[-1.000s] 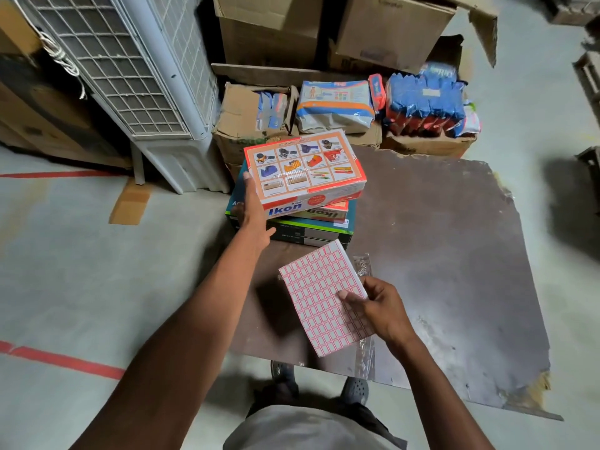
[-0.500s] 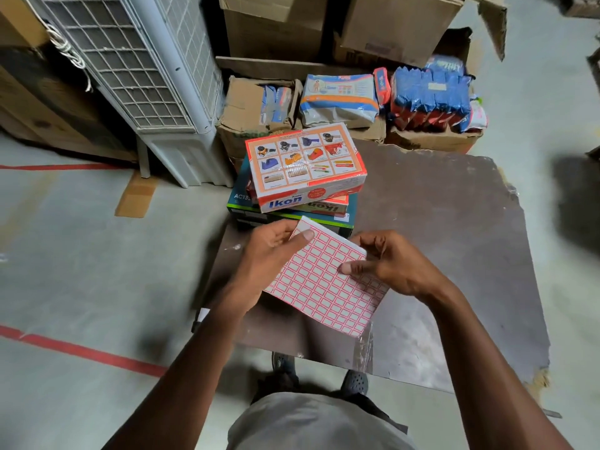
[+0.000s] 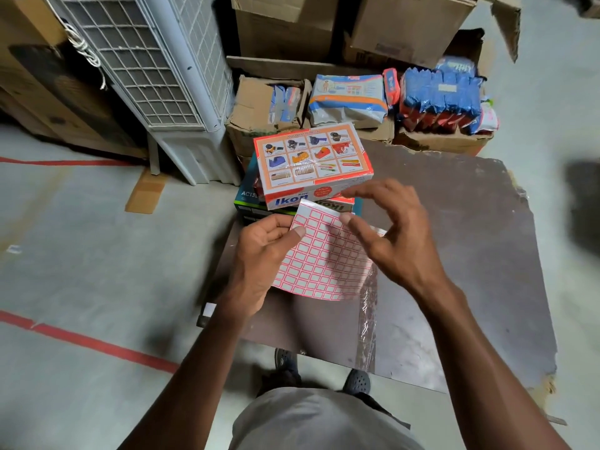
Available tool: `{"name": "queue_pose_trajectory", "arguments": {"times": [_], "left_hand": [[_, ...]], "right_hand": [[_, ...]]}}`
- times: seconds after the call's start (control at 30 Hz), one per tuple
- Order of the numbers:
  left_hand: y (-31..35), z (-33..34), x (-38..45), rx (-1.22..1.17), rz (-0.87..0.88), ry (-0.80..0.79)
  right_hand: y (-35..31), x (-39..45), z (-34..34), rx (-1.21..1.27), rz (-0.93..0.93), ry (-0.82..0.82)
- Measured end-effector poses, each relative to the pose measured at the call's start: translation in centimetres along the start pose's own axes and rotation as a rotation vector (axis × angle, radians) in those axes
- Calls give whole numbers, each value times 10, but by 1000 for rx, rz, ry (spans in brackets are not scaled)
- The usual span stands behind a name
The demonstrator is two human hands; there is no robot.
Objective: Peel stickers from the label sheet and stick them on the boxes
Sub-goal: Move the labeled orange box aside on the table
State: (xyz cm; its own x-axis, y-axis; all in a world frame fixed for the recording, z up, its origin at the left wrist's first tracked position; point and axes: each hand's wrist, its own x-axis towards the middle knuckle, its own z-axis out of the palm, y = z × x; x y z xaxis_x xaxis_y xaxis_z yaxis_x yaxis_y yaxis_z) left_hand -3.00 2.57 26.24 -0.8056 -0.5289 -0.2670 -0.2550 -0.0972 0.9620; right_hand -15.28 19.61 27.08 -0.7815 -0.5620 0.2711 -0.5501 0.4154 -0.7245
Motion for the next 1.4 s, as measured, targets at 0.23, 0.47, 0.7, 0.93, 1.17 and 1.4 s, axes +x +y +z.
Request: {"name": "queue_pose_trajectory", "arguments": {"times": [0.23, 0.47, 0.7, 0.93, 1.17, 1.4], "left_hand": [[9, 9, -5, -25, 62, -21], [13, 9, -5, 38, 147, -51], [18, 8, -3, 91, 198, -77], [17, 7, 1, 113, 192, -66], [17, 5, 8, 12, 84, -28], [18, 4, 11, 7, 99, -50]], "right_hand": [[-27, -2, 19, 71, -90, -13], [-29, 0, 20, 72, 4, -2], [-27, 3, 17, 74, 12, -31], [-24, 6, 15, 133, 58, -106], [-22, 9, 10, 161, 86, -157], [-23, 10, 10, 163, 37, -159]]}}
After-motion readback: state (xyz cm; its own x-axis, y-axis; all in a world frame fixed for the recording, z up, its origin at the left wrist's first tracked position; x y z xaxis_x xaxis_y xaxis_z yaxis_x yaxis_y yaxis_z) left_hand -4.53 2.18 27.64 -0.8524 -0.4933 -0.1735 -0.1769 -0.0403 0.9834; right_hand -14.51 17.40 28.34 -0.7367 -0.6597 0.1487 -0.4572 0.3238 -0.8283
